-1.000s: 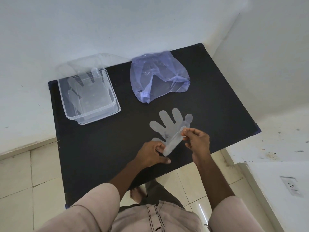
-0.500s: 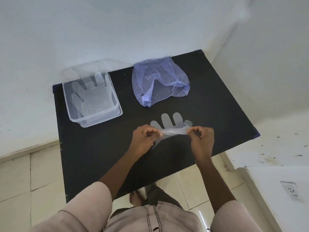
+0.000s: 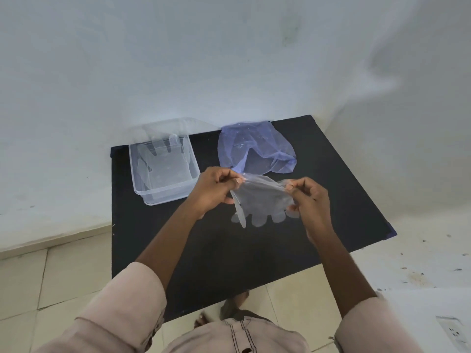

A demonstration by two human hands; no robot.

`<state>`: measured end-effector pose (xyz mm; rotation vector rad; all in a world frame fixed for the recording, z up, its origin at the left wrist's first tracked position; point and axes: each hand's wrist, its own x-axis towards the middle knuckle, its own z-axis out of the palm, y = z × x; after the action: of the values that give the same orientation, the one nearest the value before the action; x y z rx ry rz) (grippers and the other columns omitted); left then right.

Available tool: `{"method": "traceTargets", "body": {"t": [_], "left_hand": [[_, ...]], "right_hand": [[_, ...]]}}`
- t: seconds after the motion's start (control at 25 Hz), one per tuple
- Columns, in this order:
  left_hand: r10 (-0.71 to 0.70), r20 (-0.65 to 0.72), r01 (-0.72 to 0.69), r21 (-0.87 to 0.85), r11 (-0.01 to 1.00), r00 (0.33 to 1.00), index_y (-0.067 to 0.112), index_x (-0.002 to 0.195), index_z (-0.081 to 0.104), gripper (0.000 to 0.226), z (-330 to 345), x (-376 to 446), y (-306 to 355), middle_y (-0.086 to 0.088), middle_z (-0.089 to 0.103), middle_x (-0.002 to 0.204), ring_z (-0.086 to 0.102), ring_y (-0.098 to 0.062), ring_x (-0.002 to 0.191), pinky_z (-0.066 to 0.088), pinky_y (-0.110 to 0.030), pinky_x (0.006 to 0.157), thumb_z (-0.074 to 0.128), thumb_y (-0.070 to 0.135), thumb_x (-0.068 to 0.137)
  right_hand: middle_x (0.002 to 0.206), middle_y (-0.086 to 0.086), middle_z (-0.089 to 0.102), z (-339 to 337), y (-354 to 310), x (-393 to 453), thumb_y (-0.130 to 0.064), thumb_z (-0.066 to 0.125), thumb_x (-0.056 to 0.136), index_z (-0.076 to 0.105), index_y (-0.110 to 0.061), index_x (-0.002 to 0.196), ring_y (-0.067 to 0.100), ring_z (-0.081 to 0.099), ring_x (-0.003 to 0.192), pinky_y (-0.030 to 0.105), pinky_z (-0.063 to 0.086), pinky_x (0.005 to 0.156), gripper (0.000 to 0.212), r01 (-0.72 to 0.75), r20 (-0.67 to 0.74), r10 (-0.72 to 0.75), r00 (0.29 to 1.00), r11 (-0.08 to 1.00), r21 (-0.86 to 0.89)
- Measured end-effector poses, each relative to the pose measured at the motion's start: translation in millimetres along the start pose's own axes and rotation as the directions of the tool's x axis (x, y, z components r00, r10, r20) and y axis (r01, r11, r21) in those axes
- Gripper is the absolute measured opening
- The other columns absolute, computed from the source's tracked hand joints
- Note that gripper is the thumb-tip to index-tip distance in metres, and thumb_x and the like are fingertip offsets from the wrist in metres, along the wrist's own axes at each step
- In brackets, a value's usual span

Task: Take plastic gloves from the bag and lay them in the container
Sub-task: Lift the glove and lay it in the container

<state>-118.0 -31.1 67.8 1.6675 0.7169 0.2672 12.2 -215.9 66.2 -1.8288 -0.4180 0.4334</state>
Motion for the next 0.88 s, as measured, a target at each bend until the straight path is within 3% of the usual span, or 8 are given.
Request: {"method": "traceTargets", "body": {"t": [0.12, 0.24, 0.48, 0.6, 0.88], "left_hand": [[-0.002, -0.006, 0.001, -0.087, 0.996, 1.0, 0.01, 0.096, 0.074, 0.011, -20, -9, 11, -0.005, 0.072, 0.099, 0.069, -0.018, 0.095, 0.061, -0.03, 0.068, 0.066, 0.016, 0.09], [0.017, -0.02, -0.02, -0.139, 0.99, 1.0, 0.006, 0.096, 0.072, 0.013, -36, -20, 19, -0.01, 0.071, 0.1, 0.069, -0.022, 0.097, 0.062, -0.037, 0.071, 0.066, 0.015, 0.09], [0.136, -0.061, -0.145, -0.195, 0.97, 0.989, 0.01, 0.084, 0.067, 0.012, -63, -37, 32, -0.005, 0.066, 0.091, 0.065, -0.016, 0.091, 0.061, -0.042, 0.074, 0.059, 0.012, 0.092], [0.202, -0.073, -0.213, -0.211, 0.954, 0.977, 0.014, 0.079, 0.062, 0.017, -72, -44, 36, -0.008, 0.066, 0.087, 0.068, -0.022, 0.087, 0.06, -0.042, 0.072, 0.054, 0.011, 0.094], [0.22, -0.132, -0.239, -0.155, 0.959, 0.967, -0.002, 0.093, 0.057, 0.013, -93, -46, 39, -0.019, 0.069, 0.089, 0.072, -0.027, 0.069, 0.059, -0.038, 0.067, 0.049, 0.009, 0.096]], "right_hand": [[0.097, 0.011, 0.071, 8, -22, -3, -0.014, 0.06, 0.092, 0.063, -0.006, 0.09, 0.026, 0.069, 0.089, 0.04, 0.061, 0.066, 0.008, 0.038, 0.051, -0.037, 0.998, 0.999, -0.032], [0.097, 0.009, 0.069, 18, -46, -11, -0.01, 0.055, 0.094, 0.059, -0.003, 0.091, 0.022, 0.069, 0.09, 0.037, 0.062, 0.066, 0.009, 0.071, 0.078, -0.071, 0.994, 0.997, -0.006], [0.097, 0.01, 0.07, 33, -88, -27, -0.013, 0.047, 0.099, 0.055, -0.016, 0.084, 0.021, 0.074, 0.083, 0.032, 0.06, 0.063, 0.017, 0.141, 0.183, -0.157, 0.971, 0.985, 0.099], [0.095, 0.012, 0.071, 40, -103, -30, -0.012, 0.046, 0.099, 0.053, -0.019, 0.079, 0.021, 0.074, 0.082, 0.029, 0.057, 0.063, 0.022, 0.169, 0.207, -0.188, 0.96, 0.98, 0.108], [0.093, 0.016, 0.074, 57, -121, -25, -0.011, 0.045, 0.099, 0.051, -0.013, 0.083, 0.026, 0.074, 0.083, 0.032, 0.059, 0.075, 0.017, 0.158, 0.263, -0.188, 0.946, 0.979, 0.131]]}}
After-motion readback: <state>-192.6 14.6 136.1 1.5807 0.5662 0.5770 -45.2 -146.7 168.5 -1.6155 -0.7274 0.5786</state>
